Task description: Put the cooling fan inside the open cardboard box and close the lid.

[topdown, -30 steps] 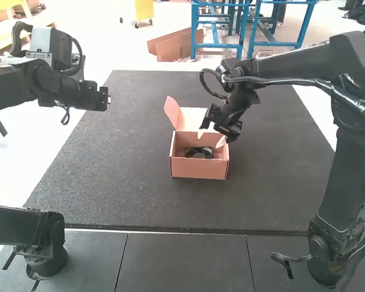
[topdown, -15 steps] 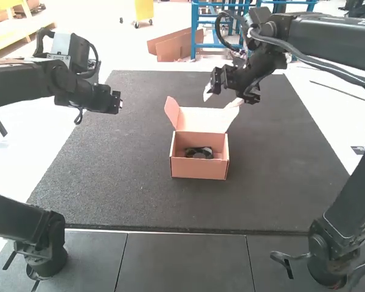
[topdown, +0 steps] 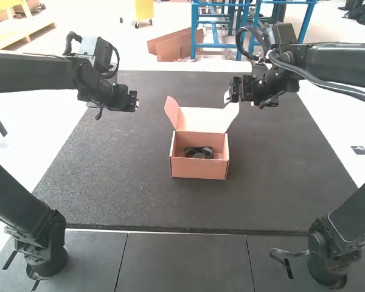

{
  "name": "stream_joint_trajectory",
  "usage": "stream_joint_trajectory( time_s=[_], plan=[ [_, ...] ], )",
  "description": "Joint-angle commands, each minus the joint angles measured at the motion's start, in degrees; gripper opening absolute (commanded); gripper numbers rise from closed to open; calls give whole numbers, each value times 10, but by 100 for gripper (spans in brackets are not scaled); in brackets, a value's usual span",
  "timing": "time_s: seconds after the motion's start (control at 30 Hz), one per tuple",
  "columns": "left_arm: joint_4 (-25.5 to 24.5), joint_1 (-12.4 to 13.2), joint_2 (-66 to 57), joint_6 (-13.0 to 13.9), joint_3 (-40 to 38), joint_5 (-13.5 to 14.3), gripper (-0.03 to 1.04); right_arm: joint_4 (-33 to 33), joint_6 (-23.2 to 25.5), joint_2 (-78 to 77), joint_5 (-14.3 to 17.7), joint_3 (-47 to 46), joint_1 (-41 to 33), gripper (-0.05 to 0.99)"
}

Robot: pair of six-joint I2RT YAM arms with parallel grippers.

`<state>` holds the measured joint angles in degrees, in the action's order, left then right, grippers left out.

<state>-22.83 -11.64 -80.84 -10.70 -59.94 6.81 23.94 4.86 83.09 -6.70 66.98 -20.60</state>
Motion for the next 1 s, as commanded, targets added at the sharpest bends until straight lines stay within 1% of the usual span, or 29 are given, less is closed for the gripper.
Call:
stream_joint_trajectory(
  time_s=[0.0,0.2,0.33,0.53,0.7,0.9,0.97],
  plan=[
    [9,-2,-27,-12,-34,-4,97,-17,0,1,7,5,21,90],
    [24,-2,-89,-13,-81,-4,97,-33,5,34,-2,23,37,90],
    [25,-10,-130,-21,-117,-4,97,-33,7,58,-12,43,39,90],
    [31,-30,-179,-27,-161,-6,97,-34,15,88,-28,72,39,90],
    [27,-48,-203,-30,-186,-14,97,-32,25,108,-43,94,39,90],
    [27,-73,-212,-31,-193,-37,97,-21,38,122,-62,106,50,90],
    [27,-82,-213,-32,-193,-43,97,-18,40,126,-63,108,54,90]
  ],
)
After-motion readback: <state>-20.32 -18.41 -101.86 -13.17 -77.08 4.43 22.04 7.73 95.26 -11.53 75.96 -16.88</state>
